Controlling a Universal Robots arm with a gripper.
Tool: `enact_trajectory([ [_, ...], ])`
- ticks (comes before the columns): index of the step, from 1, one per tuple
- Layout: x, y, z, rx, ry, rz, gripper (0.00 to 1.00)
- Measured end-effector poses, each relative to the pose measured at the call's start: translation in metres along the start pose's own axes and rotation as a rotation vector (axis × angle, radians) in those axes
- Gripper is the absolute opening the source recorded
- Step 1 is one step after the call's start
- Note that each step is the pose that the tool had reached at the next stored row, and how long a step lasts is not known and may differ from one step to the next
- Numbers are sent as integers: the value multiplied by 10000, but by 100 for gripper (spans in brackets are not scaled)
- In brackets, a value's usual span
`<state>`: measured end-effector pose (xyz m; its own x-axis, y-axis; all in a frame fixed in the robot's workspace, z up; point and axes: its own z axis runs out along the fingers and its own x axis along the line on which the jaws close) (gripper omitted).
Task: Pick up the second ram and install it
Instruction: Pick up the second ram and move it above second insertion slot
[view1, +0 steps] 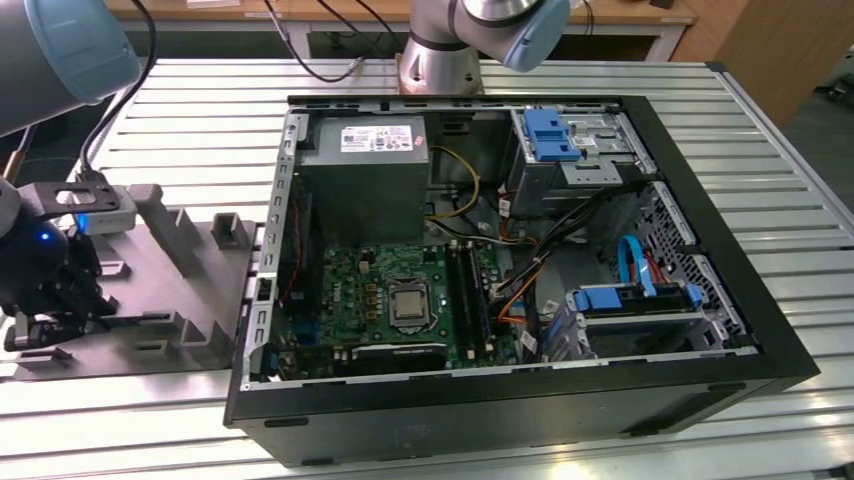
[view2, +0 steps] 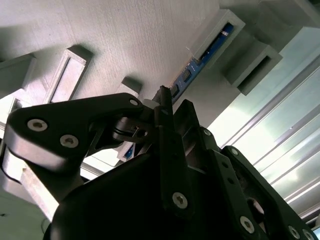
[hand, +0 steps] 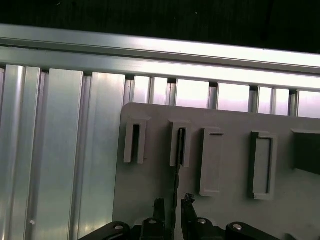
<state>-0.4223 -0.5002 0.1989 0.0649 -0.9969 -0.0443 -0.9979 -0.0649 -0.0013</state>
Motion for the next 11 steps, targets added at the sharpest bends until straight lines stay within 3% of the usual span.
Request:
enact_trajectory([
  [5,0,0,0,-3,2,0,27],
  [6,0,0,3,-2,1,0,19],
  [11,0,0,3,0,0,0,19],
])
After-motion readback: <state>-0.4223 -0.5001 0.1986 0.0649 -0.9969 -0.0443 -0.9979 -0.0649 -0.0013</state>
